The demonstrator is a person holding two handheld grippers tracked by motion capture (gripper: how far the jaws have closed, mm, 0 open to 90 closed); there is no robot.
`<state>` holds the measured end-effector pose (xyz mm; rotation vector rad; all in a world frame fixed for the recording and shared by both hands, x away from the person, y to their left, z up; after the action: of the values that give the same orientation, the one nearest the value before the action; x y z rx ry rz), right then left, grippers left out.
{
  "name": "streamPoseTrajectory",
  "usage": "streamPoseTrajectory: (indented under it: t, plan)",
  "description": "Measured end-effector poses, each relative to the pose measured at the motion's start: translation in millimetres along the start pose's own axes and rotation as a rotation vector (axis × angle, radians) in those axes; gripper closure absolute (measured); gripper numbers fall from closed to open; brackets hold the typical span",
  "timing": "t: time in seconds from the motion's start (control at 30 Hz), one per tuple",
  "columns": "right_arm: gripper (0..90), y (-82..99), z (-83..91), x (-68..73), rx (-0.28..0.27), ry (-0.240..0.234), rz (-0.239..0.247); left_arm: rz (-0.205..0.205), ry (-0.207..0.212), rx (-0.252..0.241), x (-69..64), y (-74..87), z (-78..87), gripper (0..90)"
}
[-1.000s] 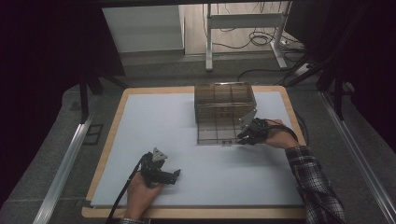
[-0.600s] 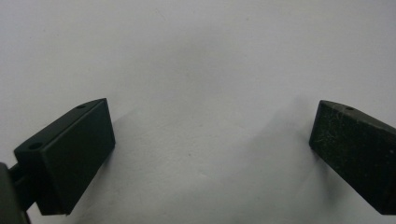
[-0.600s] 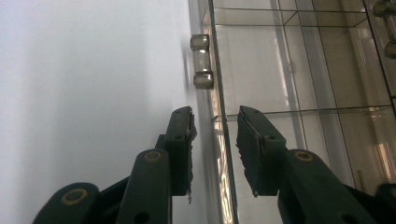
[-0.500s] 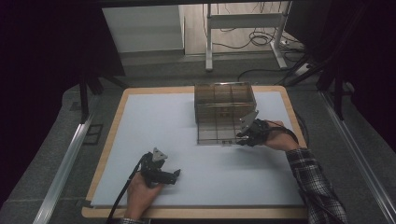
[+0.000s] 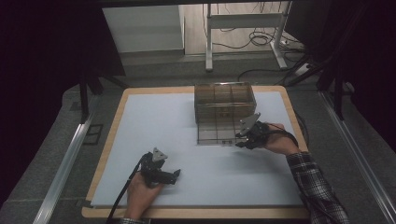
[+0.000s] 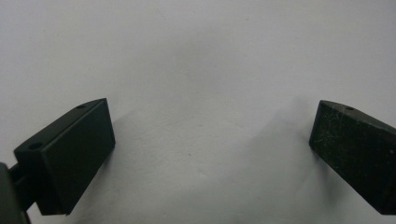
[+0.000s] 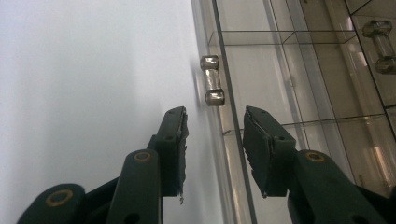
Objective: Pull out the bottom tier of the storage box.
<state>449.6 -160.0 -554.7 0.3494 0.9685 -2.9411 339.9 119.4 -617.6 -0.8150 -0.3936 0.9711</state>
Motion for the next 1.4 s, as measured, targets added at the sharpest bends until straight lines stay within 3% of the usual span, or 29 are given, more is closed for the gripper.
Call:
streamPoseTrajectory:
  t: [1.4]
  plan:
    - [28.8, -4.0, 18.1, 28.1, -0.105, 0.113, -0.157, -0.001, 0.0, 0.001, 0.2, 0.0, 0.1, 0.0]
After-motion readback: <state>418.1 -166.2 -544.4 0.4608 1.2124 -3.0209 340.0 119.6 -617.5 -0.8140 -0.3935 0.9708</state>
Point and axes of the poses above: each handheld gripper's, and its own axes: z roughly backward along the jaws, y roughly out of its underside, x roughly to its left, the point moved 9 cm from there along -z, roughly forward along the jaws, and after that the axes turned 6 degrees about -x, right-handed, at the moved point
